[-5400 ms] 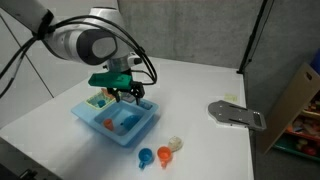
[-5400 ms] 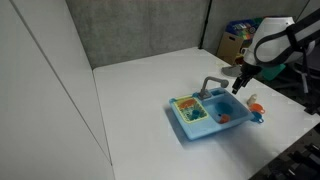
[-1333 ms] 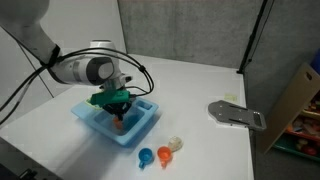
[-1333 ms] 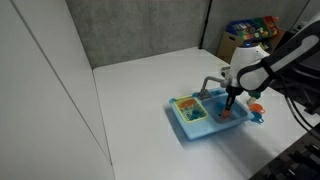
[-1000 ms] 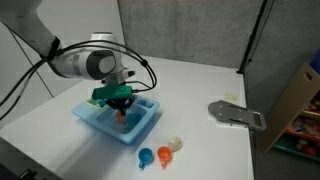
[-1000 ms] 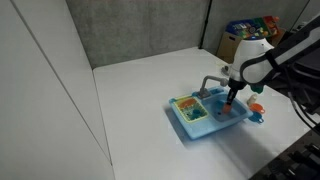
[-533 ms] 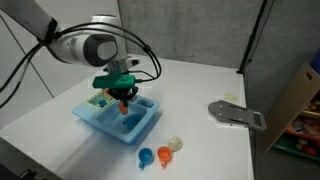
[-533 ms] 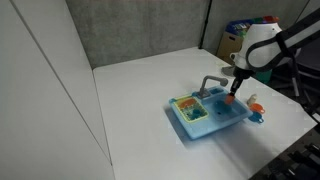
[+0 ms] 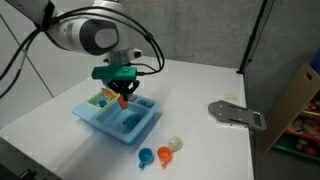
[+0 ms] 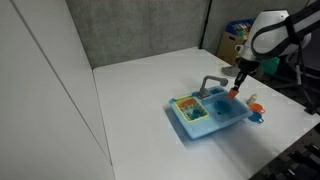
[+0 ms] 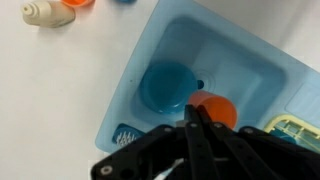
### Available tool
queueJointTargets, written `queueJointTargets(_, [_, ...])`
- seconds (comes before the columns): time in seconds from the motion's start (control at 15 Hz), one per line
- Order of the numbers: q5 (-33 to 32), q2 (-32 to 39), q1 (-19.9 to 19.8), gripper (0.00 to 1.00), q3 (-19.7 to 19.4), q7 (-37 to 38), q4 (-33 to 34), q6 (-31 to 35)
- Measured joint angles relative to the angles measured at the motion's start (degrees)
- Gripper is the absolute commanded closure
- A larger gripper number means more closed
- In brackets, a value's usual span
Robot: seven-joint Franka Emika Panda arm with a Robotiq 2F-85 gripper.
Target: Remove the orange cup from the sink and put it on the cupboard
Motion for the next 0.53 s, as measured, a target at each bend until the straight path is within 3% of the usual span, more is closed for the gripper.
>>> queueJointTargets(0.53, [0.6,0.3,-1.0,0.98,-4.7,2.8,3.7,-5.0])
